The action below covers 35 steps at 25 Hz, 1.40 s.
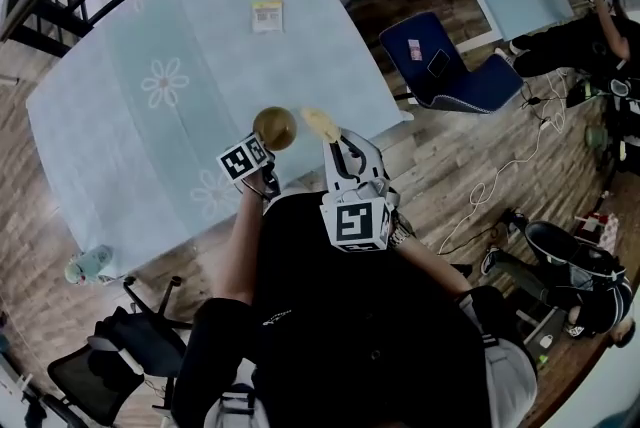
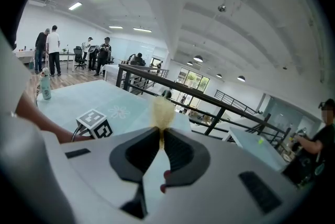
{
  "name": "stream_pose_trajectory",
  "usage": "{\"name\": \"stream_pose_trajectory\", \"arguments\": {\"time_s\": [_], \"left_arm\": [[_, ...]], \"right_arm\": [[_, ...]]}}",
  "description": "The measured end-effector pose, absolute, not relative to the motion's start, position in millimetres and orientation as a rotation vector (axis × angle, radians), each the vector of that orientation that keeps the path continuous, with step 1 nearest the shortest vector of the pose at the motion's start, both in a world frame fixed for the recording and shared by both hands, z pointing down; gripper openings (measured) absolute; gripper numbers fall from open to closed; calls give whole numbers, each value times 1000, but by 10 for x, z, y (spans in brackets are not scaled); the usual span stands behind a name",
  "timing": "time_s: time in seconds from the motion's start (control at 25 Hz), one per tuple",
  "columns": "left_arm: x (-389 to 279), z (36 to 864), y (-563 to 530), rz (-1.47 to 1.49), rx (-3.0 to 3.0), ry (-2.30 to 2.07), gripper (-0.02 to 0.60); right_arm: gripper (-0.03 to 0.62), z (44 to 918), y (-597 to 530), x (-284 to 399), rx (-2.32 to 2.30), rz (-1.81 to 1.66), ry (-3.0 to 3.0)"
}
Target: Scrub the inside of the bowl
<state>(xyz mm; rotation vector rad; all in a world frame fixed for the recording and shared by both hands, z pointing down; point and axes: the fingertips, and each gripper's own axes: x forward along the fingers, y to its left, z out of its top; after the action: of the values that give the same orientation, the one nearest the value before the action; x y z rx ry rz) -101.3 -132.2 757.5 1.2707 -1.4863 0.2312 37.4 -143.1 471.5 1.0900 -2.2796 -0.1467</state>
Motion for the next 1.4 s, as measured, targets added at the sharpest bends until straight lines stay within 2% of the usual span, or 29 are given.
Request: {"name": "stream_pose_trajectory", "arguments": {"time_s": [0.36,0.6,0.76,0.88,1.04,1.16,1.4], "left_arm": [[-1005,7574,-1350,113,1233,-1471,24],[-964,7497,-1325,113,1287,-1480,134],[-1010,7379,-1171,92,1270,-1534,144],[-1023,7137,-1094,3,1275,-1572,133],[-1002,6727,-980,-104,1267,-1651,54],[-907,6406,-916,-164,1276,-1709,24],[-392,5707,-1066,-257,1437,-1737,15]], "right_arm": [[37,4741,-1395,437,1099,-131,-2260],[37,4767,-1337,425,1074,-122,-2286],[37,4737,-1339,442,1031,-120,-2339],[37,4736,-1373,397,950,-95,-2389],[37,4750,-1392,308,817,-3,-2464],[37,4740,-1406,311,735,70,-2523],[37,4748,-1483,452,578,149,-2565]]}}
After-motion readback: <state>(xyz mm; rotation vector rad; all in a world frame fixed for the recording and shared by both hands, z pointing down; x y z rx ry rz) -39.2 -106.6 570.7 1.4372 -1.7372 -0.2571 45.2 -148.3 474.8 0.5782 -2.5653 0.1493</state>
